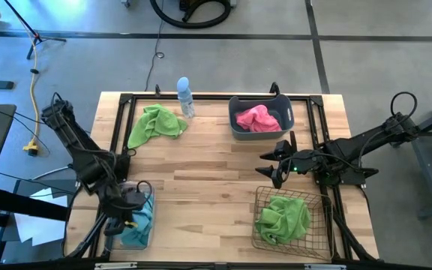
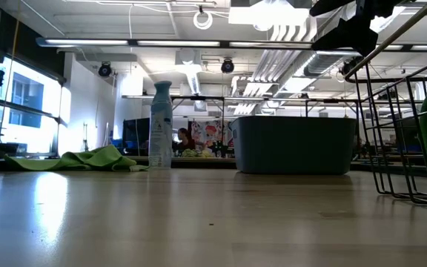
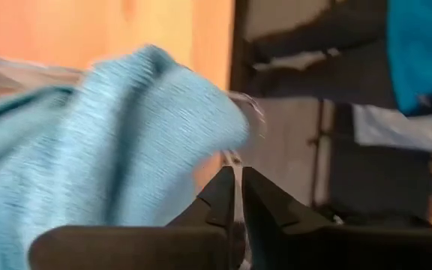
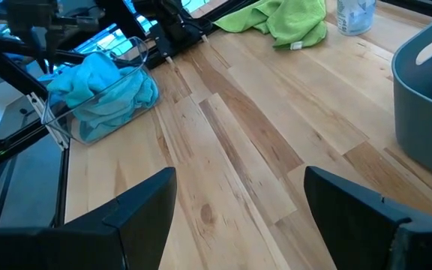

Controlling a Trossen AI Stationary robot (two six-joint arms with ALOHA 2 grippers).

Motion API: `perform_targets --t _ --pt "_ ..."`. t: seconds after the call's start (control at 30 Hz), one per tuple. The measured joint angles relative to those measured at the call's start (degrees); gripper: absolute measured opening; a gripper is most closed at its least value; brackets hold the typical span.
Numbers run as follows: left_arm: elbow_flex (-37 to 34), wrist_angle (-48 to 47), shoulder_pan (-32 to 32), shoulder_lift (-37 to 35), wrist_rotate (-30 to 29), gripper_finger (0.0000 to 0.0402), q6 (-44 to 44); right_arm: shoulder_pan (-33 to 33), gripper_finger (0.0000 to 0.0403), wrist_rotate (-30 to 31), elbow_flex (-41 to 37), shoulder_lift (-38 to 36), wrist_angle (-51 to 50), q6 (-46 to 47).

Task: Sort microfiber towel by color & place in baskets
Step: Put the blue microfiber towel into the transparent bin

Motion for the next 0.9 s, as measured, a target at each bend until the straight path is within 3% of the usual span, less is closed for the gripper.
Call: perform_targets --t 0.23,0.53,0.9 --pt "-0.5 -2.9 -0.9 0.1 -10.9 0.0001 -0.1 0.0 0.0288 0.4 0.0 0.0 0.0 0.0" --pt "-6.0 -1.6 -2.9 0.1 -12.0 0.0 -2.8 0.0 0.0288 0.3 0.0 0.0 0.0 0.0" --pt "-16.8 -3.3 -5.4 0.0 -11.1 0.0 -13.6 0.0 0.0288 0.3 0.0 0.0 0.0 0.0"
